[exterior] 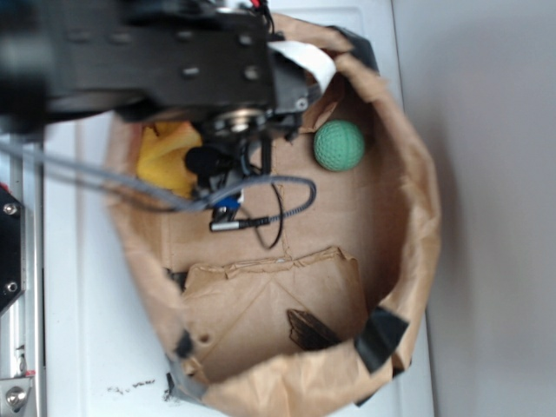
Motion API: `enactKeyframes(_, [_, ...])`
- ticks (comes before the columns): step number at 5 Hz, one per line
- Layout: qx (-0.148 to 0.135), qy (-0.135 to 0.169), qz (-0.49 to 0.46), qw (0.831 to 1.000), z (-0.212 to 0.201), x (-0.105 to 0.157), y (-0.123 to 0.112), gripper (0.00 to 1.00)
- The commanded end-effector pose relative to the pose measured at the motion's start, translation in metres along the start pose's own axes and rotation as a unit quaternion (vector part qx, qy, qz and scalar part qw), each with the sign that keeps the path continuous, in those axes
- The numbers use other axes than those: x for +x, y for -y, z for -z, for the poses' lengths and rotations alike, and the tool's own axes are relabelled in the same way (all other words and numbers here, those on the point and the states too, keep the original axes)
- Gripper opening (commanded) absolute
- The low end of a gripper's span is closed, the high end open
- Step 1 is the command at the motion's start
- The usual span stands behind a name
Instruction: Grab the yellow cloth.
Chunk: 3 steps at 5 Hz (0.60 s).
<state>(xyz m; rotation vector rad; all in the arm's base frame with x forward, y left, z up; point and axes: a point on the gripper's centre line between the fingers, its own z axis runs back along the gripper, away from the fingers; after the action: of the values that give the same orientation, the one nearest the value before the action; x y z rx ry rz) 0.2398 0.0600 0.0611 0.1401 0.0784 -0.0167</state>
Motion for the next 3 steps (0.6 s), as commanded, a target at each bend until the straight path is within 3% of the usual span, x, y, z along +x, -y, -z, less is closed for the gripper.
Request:
enactKeyframes(1, [0.002, 0.003, 0.013, 1.0, 0.02, -0.03, -0.005, 0.0])
enactKeyframes(3, [0.013, 0.029, 0.0, 1.0, 0.019, -0.008, -0.013, 0.0])
